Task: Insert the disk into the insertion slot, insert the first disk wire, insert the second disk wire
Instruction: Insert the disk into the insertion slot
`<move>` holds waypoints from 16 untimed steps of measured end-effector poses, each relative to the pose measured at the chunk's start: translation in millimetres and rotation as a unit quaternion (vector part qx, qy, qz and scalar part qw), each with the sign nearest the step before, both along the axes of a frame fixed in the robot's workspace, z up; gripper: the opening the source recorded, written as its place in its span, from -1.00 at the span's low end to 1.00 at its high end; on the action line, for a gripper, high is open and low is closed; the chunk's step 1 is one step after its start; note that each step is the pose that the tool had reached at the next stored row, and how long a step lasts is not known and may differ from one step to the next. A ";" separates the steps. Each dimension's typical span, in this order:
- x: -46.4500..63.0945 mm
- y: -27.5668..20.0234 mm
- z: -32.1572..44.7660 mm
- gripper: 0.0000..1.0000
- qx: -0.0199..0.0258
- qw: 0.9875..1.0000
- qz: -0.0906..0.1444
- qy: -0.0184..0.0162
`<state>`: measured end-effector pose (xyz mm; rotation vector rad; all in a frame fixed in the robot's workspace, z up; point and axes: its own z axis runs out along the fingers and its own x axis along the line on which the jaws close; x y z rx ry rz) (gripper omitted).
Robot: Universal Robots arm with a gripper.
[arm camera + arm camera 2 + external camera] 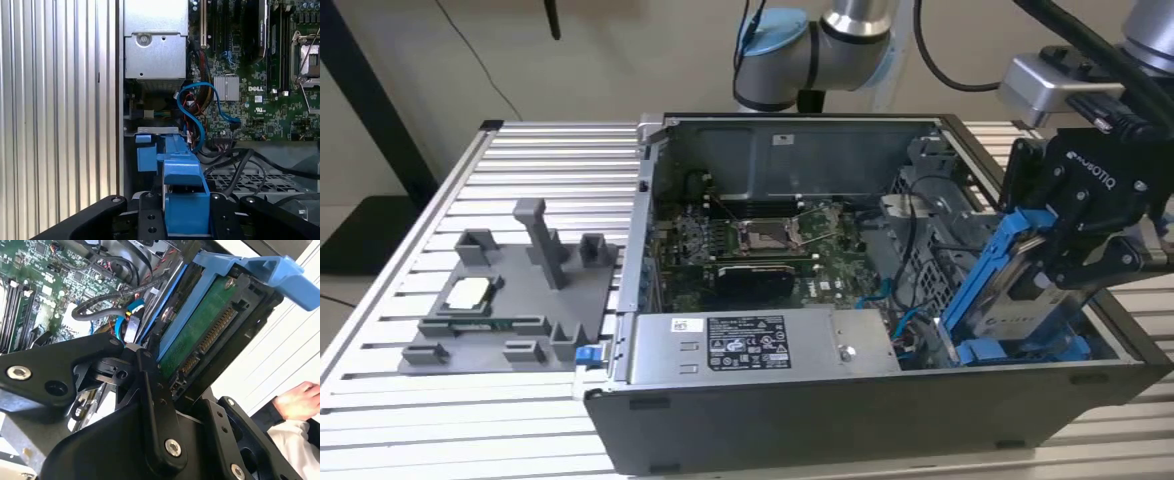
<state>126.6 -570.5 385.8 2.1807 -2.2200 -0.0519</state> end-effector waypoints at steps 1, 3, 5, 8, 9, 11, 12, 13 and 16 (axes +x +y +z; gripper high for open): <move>0.0 0.0 0.0 -0.36 0.000 1.000 0.000 0.000; 0.0 0.0 0.0 -0.36 0.000 1.000 0.000 0.000; 0.0 0.0 0.0 -0.32 0.000 1.000 0.000 0.000; 0.0 0.0 0.5 -0.19 0.000 1.000 0.000 0.000; 0.0 0.0 1.8 -0.19 0.000 1.000 0.000 0.000; 0.0 0.0 5.8 -0.19 0.000 1.000 0.000 0.000; 0.0 0.0 8.4 -0.19 0.000 1.000 0.000 0.000; 0.0 0.0 10.7 -0.19 0.000 1.000 0.000 0.000; 0.0 0.1 16.2 -0.19 0.000 1.000 0.000 0.000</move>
